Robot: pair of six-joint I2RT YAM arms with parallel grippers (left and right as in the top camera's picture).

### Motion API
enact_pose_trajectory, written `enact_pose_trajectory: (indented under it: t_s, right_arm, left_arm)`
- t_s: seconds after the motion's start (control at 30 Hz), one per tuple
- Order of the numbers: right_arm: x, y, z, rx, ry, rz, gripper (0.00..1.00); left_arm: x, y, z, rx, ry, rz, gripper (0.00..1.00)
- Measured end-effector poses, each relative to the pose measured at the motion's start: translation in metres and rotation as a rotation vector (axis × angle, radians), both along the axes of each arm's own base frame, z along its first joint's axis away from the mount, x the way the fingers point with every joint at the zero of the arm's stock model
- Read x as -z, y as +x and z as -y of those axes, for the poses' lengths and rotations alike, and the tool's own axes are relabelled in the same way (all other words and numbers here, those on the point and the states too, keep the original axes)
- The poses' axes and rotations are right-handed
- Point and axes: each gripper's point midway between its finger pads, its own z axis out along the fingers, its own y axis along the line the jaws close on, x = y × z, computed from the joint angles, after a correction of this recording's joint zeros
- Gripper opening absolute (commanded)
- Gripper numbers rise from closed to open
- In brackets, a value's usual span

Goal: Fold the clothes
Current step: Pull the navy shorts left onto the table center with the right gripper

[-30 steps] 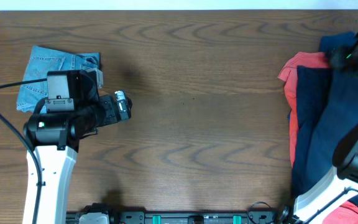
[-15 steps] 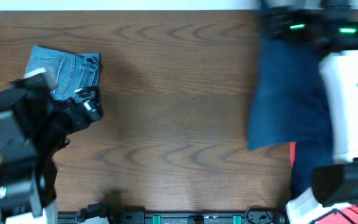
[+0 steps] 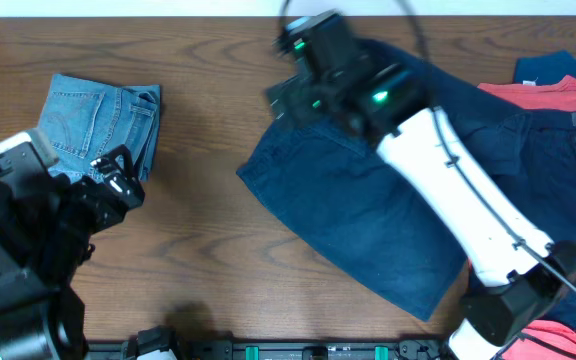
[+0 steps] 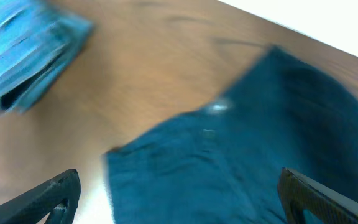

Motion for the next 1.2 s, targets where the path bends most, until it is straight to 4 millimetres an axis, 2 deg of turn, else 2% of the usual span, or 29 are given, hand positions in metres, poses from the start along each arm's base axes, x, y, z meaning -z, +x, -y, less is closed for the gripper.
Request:
enact_pose_trajectory:
  t_s: [0.13, 0.17, 0.27, 0.4, 0.53, 0.7, 0.87, 1.0, 1.1, 1.13, 1.2]
  right_arm:
    - [-0.024, 0.019, 0.067, 0.184, 0.063, 0.001, 0.95]
    - [-0.029, 0.02, 0.079, 0.211, 0.077, 0.004, 0.95]
    - [-0.053, 0.015, 0.127, 0.307, 0.141, 0.009, 0.94]
    - [-0.077, 0.001, 0.166, 0.383, 0.202, 0.021, 0.94]
    - [-0.083, -0.013, 0.198, 0.46, 0.231, -0.005, 0.95]
    - [-0.073, -0.022, 0.217, 0.516, 0.23, -0.062, 0.96]
    - [-0.071, -0.024, 0.224, 0.533, 0.23, -0.074, 0.96]
    - [-0.07, -0.024, 0.229, 0.547, 0.229, -0.076, 0.97]
    - [-0.07, -0.024, 0.233, 0.561, 0.22, -0.071, 0.97]
    - [-0.07, -0.023, 0.234, 0.566, 0.217, -0.07, 0.97]
    - [-0.07, -0.023, 0.236, 0.57, 0.211, -0.068, 0.97]
  left_arm:
    - [0.025, 0.026, 0.015, 0.104, -0.02, -0.1, 0.85]
    - [0.031, 0.032, 0.02, 0.134, -0.021, -0.125, 0.83]
    - [0.069, 0.059, 0.048, 0.27, -0.019, -0.258, 0.82]
    - [0.138, 0.09, 0.091, 0.441, 0.001, -0.47, 0.78]
    - [0.211, 0.112, 0.122, 0.529, 0.066, -0.643, 0.79]
    - [0.279, 0.135, 0.133, 0.541, 0.132, -0.737, 0.79]
    - [0.318, 0.147, 0.131, 0.53, 0.15, -0.777, 0.79]
    - [0.334, 0.145, 0.134, 0.556, 0.146, -0.805, 0.78]
    - [0.343, 0.136, 0.139, 0.601, 0.117, -0.842, 0.69]
    - [0.346, 0.132, 0.141, 0.615, 0.111, -0.861, 0.64]
    - [0.346, 0.127, 0.143, 0.631, 0.102, -0.875, 0.46]
